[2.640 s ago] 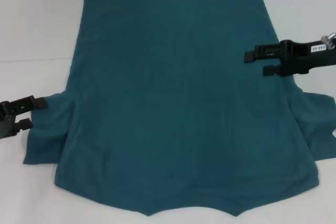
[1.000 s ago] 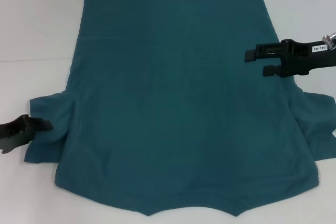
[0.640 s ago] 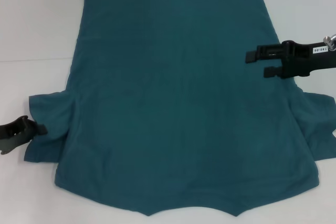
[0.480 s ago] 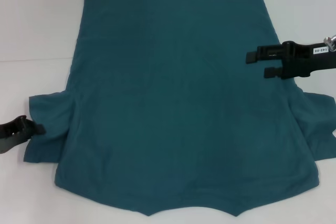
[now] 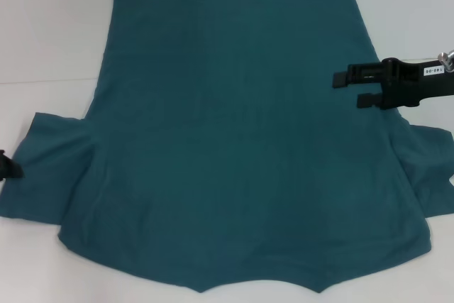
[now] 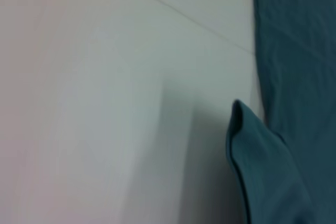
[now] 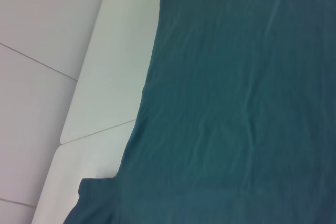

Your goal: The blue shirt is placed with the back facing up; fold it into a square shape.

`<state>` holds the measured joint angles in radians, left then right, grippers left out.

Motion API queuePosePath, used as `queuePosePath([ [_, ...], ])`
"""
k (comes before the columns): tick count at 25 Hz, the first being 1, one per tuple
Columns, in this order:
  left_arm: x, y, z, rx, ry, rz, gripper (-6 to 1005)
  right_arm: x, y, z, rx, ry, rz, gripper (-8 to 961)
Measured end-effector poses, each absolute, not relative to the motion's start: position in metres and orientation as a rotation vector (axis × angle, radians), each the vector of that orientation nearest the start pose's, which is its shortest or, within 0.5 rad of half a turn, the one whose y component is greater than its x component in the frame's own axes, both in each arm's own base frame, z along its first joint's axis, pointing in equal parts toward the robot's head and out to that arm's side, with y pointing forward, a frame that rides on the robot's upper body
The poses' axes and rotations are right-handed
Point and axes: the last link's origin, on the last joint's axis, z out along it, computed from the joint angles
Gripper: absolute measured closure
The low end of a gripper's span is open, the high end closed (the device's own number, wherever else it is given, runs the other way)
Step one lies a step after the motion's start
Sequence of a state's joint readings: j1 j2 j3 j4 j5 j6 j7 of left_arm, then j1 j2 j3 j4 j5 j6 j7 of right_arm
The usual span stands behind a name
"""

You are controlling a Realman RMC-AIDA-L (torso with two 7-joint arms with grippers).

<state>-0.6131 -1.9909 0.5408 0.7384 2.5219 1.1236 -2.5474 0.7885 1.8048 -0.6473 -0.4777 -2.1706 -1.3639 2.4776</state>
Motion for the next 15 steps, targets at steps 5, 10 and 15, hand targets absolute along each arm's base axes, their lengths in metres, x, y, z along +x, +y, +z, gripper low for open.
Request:
queuePosePath([
  [5,-0.343,0.391,0.082,-1.726,-1.745,-0.286,978,0.257,0.425,0.085,-2.132,1.823,0.577,26],
  [10,-0.336,0.399,0.093,-1.729,-1.711,-0.262,978,0.255,0.426,0.085,-2.137,1.818,0.579,26],
  [15,-0.312,0.405,0.093,-1.839,-1.726,-0.25,979,0.254,0.426,0.085,-2.141,1.817,0.577,25],
])
